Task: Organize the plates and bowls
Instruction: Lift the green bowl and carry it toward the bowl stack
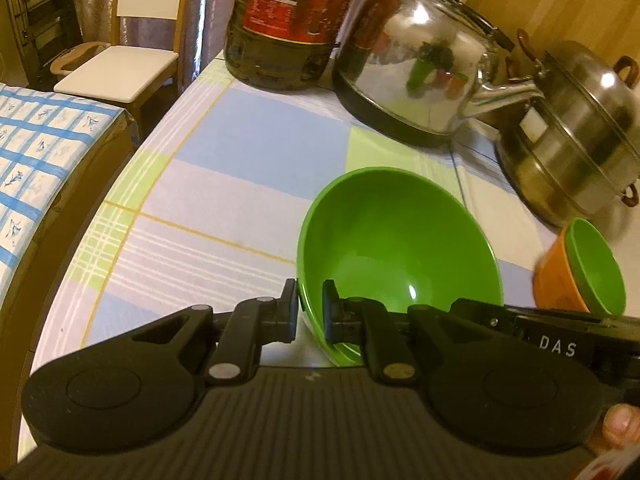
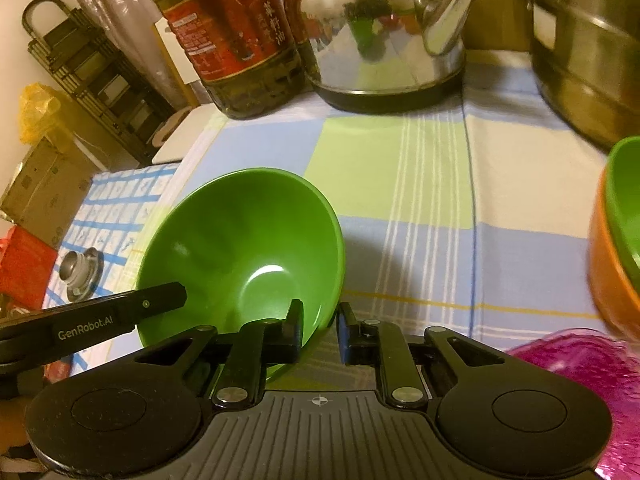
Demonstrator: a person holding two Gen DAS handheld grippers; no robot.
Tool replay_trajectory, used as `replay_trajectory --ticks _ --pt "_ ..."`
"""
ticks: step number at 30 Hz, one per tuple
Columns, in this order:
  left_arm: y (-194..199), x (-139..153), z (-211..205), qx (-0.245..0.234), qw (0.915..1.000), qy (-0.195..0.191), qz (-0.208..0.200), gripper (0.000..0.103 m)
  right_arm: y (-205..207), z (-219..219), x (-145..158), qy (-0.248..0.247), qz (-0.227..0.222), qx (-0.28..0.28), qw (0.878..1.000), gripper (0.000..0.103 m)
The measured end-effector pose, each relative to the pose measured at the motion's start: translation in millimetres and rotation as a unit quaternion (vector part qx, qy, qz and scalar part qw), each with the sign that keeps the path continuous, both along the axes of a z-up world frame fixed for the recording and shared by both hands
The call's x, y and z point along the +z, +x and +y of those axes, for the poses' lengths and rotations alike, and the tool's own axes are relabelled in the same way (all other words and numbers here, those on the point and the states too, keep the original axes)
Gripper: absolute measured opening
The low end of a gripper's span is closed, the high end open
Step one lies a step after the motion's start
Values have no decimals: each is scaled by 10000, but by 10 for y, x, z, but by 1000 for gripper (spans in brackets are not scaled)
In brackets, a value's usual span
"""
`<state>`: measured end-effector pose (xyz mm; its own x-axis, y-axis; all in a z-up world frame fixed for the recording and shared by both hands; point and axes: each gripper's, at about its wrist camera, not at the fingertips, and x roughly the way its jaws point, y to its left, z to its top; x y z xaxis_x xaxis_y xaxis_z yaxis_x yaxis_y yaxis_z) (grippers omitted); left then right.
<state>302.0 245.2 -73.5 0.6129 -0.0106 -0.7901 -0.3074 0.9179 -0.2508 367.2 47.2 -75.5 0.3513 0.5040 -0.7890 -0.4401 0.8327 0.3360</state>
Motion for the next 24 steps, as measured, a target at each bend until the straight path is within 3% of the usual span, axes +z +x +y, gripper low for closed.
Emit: replay_trajectory --ticks 15,24 --pt "-569 512 -863 -648 9960 400 -472 10 -825 -749 497 -84 -553 -509 9971 16" --pt "-945 595 -1563 -1155 9921 254 -419 10 -1351 -1525 624 -104 -378 -1154 9925 15"
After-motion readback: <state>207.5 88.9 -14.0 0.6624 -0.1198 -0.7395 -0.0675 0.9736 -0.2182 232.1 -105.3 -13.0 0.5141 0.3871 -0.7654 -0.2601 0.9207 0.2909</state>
